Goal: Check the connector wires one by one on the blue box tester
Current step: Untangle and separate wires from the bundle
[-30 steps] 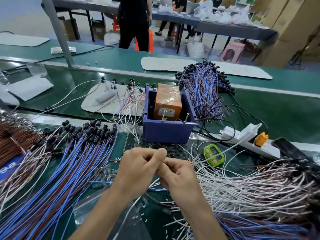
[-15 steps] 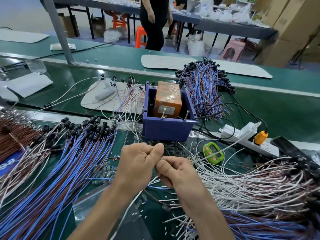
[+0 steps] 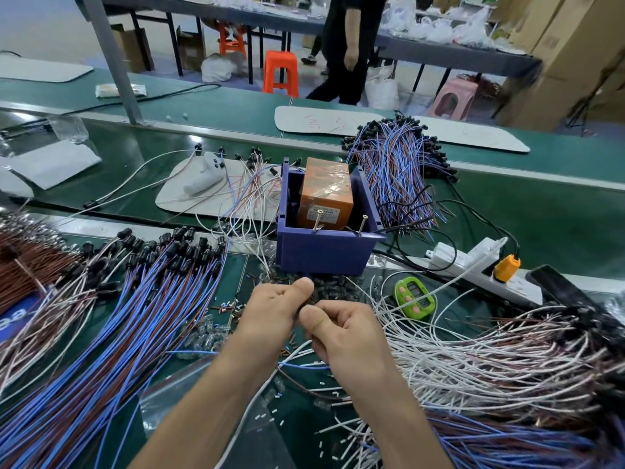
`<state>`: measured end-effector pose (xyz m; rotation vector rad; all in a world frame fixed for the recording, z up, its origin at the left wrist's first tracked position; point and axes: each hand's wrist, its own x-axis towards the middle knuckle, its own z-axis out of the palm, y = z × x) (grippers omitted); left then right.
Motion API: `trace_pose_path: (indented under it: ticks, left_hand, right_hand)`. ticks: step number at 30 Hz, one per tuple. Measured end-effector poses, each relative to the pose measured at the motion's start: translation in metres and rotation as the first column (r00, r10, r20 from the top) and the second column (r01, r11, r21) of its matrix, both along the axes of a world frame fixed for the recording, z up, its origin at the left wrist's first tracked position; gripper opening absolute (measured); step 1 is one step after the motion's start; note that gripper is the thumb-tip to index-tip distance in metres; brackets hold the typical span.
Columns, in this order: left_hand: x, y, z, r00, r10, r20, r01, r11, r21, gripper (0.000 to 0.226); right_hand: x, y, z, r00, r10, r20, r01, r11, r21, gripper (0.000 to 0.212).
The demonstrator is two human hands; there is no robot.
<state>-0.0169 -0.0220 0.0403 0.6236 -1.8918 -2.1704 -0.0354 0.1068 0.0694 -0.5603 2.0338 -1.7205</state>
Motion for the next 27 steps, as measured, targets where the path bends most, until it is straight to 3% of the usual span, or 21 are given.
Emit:
trace_pose_path:
  ticks: [3,4,8,11,13,17,22,24,27]
  left_hand:
    - [0.001,-0.005,-0.003,0.996,0.009,0.088,0.02,0.948,-0.317,0.064]
    - [0.0,-0.004,-0.005,0.994,0.005,0.106,0.033,0.934,-0.357,0.065]
    - [-0.004,-0.002,-0.007,0.98,-0.062,0.187,0.106,0.966,-0.235,0.061]
    - [-0.002,0.001,-0.006,0.955,-0.085,0.283,0.167,0.946,-0.28,0.05]
    - [0.0,0.004,-0.006,0.955,-0.129,0.265,0.185,0.963,-0.198,0.048]
    - [0.003,0.009,-0.009,0.964,-0.221,0.146,0.2,0.969,0.148,0.039]
    - [0.001,0.013,-0.006,0.961,-0.233,0.148,0.176,0.931,0.318,0.044]
    - [-0.003,0.013,-0.006,0.967,-0.206,0.151,0.171,0.962,0.215,0.051]
    - [-0.012,0.003,-0.003,0.974,-0.042,0.223,0.07,0.991,-0.117,0.06]
  right_hand:
    - [0.001,0.001,-0.005,0.998,-0.044,-0.052,0.05,0.991,0.127,0.046]
    - [0.0,0.002,-0.006,0.997,-0.054,-0.057,0.063,0.986,0.158,0.047]
    - [0.0,0.009,-0.009,0.987,-0.049,-0.154,0.091,0.955,0.283,0.043]
    - [0.003,0.015,-0.012,0.958,-0.016,-0.287,0.137,0.904,0.406,0.043]
    - [0.004,0.016,-0.015,0.958,-0.014,-0.287,0.134,0.906,0.401,0.043]
    - [0.002,0.018,-0.013,0.988,-0.03,-0.151,0.076,0.949,0.306,0.034]
    - [0.002,0.02,-0.011,0.991,-0.043,0.129,0.037,0.998,0.051,0.035]
    - [0.004,0.02,-0.012,0.983,-0.066,0.169,0.067,0.998,0.003,0.033]
    - [0.003,0.025,-0.012,0.975,-0.13,0.179,0.134,0.991,-0.011,0.038]
